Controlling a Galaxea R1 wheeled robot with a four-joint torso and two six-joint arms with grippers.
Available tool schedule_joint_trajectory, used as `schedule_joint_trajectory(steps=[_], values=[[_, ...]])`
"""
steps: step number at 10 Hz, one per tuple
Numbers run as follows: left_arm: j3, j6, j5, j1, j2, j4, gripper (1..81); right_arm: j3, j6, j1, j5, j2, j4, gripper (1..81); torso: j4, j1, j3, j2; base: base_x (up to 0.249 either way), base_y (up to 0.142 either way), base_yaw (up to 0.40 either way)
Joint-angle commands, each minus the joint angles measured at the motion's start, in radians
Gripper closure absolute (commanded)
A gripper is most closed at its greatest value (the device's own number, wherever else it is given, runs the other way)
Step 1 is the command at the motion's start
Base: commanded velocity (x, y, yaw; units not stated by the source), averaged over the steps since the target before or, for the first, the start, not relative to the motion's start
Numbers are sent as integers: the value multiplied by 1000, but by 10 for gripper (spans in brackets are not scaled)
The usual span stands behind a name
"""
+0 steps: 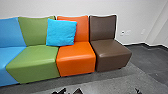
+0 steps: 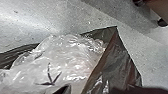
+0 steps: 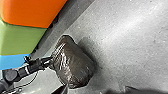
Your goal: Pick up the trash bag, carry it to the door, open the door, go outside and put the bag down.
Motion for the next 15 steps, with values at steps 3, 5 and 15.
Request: schedule_joint_trajectory(steps=[3,5,15], values=[[-12,-7,66,-102,17,-4,10,0,0,95,-35,-23,19,10,0,0,0,0,0,0,0],[-70,-7,66,-94,57,-3,10,-10,0,95,-35,-10,16,10,-35,0,-83,0,0,0,0],[-75,-7,66,-86,71,-3,10,-39,0,100,-36,20,17,10,-11,141,-81,-216,0,0,0]])
